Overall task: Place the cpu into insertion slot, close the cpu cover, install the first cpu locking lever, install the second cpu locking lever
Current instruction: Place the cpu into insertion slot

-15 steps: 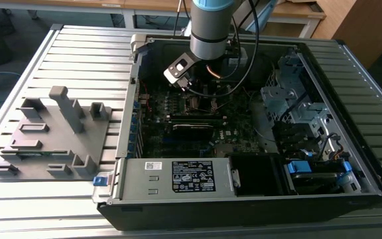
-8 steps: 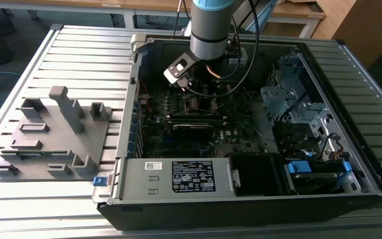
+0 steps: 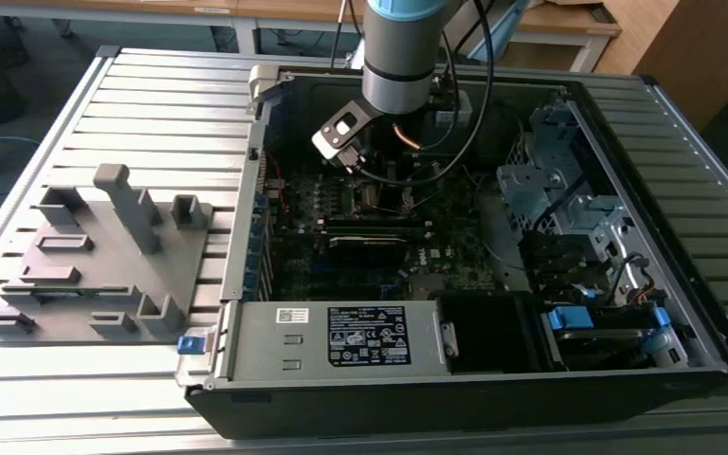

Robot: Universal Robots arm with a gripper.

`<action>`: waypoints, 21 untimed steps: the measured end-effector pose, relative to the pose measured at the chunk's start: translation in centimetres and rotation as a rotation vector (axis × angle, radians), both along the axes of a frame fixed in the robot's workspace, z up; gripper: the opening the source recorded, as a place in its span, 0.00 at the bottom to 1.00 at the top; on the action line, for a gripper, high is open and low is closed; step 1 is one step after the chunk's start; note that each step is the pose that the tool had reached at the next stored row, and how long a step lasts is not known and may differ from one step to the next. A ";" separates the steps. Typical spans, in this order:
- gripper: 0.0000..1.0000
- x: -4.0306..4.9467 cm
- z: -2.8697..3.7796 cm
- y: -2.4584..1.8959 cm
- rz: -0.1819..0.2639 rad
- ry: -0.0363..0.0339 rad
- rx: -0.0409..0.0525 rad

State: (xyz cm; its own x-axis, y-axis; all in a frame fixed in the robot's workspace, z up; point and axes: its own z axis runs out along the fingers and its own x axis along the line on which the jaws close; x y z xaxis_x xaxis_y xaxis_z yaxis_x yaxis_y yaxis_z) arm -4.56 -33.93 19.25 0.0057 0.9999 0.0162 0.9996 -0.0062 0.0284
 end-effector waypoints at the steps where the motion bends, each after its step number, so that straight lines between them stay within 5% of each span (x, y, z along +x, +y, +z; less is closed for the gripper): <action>1: 0.54 0.00 0.04 0.00 0.000 -0.0001 0.0001; 21: 0.54 0.00 0.12 0.07 -0.012 0.0002 -0.0003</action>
